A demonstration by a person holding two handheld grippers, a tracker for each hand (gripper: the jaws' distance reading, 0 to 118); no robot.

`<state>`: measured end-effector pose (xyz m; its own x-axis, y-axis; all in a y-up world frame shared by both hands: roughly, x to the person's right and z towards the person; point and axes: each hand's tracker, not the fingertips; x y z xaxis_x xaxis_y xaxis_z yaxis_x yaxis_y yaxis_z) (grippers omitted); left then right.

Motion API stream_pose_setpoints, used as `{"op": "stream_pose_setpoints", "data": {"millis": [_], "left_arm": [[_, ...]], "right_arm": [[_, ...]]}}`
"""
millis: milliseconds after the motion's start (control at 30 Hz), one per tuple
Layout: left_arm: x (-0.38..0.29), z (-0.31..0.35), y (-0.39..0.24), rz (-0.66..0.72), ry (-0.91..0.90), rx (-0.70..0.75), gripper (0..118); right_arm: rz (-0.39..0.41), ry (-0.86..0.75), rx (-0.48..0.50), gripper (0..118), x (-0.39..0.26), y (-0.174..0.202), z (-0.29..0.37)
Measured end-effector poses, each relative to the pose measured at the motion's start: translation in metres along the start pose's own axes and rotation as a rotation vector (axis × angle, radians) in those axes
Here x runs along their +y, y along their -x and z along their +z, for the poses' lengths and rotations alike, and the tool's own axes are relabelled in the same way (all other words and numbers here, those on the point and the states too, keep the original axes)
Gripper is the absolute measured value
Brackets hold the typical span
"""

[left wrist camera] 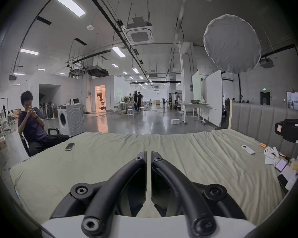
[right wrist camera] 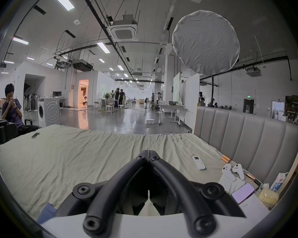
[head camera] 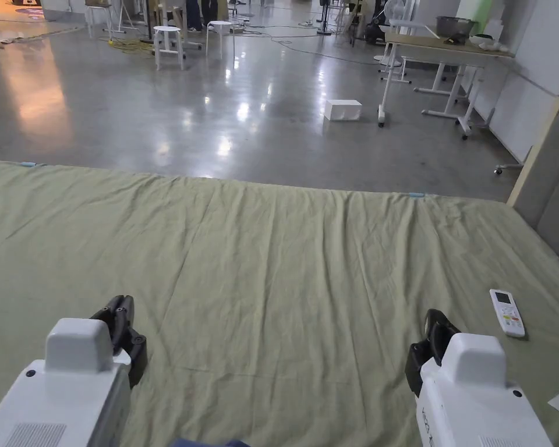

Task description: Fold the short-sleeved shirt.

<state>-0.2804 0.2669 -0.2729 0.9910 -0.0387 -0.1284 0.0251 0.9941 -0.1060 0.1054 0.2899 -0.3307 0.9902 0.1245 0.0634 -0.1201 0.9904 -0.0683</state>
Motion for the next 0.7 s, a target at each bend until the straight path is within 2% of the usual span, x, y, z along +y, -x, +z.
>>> {"op": "stream_pose_setpoints", "data": {"millis": [133, 300, 600, 700], "left_arm": [[-0.001, 0.0, 0.012, 0.015, 0.018, 0.013, 5], [-0.013, 0.007, 0.03, 0.002, 0.045, 0.026, 5], [-0.051, 0.021, 0.059, 0.026, 0.18, 0.017, 5], [-0.066, 0.028, 0.066, 0.041, 0.244, 0.001, 5]], "right_arm": [[0.006, -0.004, 0.01, 0, 0.004, 0.001, 0.003], [0.025, 0.07, 0.051, 0, -0.018, 0.016, 0.025], [0.109, 0.303, 0.347, 0, -0.102, 0.12, 0.072], [0.178, 0.33, 0.395, 0, -0.124, 0.153, 0.076]]}}
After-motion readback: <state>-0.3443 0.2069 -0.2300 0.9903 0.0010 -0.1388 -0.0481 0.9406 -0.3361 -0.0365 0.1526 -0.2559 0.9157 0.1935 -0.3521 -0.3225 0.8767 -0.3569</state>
